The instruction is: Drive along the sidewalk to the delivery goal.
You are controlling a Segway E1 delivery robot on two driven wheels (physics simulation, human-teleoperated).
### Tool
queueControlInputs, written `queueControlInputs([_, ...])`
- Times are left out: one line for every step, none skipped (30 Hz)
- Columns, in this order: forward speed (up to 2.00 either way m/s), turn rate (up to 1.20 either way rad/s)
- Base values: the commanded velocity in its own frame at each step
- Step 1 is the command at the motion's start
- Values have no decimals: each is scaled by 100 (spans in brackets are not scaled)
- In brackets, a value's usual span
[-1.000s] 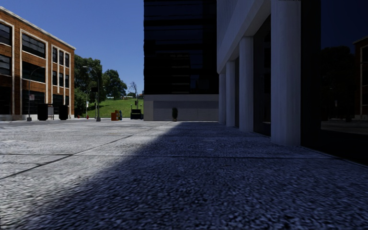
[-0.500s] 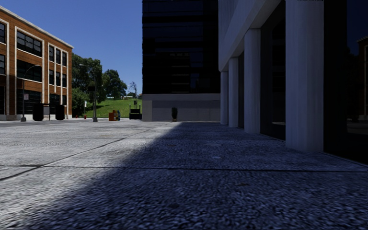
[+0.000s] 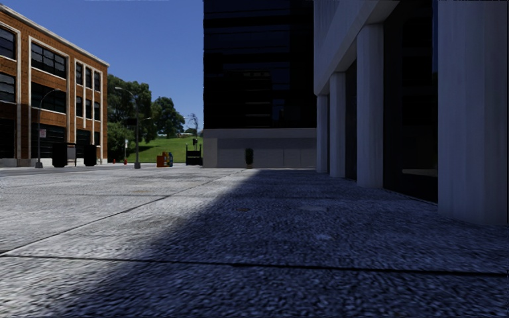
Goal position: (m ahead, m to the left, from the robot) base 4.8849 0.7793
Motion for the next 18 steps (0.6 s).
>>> queueControlInputs([168,25])
queueControlInputs([168,10])
queueControlInputs([168,10])
queueControlInputs([168,0])
queueControlInputs([168,0])
queueControlInputs([168,0])
queueControlInputs([168,0])
queueControlInputs([168,0])
queueControlInputs([168,0])
queueControlInputs([168,0])
queueControlInputs([168,0])
queueControlInputs([168,0])
queueControlInputs([168,0])
queueControlInputs([168,0])
queueControlInputs([168,1])
queueControlInputs([168,11])
queueControlInputs([168,11])
queueControlInputs([168,16])
